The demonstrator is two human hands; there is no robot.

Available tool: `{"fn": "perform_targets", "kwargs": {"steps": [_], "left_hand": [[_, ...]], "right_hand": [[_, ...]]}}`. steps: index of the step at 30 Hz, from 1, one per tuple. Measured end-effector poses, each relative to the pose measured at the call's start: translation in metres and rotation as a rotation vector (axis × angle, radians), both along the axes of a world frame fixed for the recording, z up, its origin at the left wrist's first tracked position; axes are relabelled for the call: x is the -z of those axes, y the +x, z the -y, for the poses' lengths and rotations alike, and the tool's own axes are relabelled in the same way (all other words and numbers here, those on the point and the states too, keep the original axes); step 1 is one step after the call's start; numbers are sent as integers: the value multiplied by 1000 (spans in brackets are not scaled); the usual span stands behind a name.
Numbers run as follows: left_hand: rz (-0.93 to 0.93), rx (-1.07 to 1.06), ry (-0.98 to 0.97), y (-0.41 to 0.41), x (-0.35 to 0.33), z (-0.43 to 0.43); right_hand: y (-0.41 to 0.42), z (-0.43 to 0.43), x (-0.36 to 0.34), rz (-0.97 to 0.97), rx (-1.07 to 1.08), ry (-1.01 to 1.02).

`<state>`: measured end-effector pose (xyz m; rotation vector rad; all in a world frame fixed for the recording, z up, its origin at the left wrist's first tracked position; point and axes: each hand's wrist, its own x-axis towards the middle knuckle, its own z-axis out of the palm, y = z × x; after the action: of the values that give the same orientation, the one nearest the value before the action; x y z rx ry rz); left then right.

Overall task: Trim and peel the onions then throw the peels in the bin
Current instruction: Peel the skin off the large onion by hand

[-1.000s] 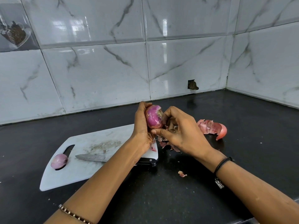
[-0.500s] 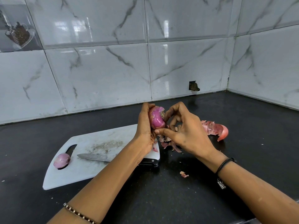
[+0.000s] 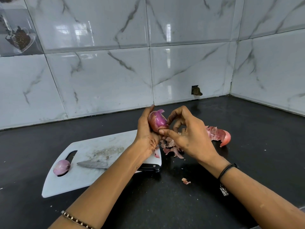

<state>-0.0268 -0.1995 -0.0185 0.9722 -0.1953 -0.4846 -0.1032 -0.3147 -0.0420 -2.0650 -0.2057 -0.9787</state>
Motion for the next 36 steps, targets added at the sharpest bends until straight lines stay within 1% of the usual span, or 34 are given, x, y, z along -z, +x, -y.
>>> {"fn": "perform_targets", "kwargs": {"steps": [3,7,15,21,24,26,29,32,36], "left_hand": [[29,35,10,-1,-3,-4],[40,68,67,-1,-2,-6],[38,37,95,7,5,-4],[75,7,204,3,5,-5],[69,-24,120,6,3,-7],[71,-41,86,8,3,-9],[42,-39,91,11,3,-11],[11,-35,107,10,2,-13],[34,15,130,9,1,-14]], "right_hand": [[0,2,-2,-1,5,63],[1,4,-1,-3,-1,92],[-2,1,-1,-103,-123,73],[-7,-3,-1,-240,-231,23],[-7,1,-1,-217,-161,20],[-5,5,-2,-175,-39,2],[-3,9,-1,-147,106,-34],[-2,10,1,-115,157,-72],[3,14,3,-58,233,-141]]}}
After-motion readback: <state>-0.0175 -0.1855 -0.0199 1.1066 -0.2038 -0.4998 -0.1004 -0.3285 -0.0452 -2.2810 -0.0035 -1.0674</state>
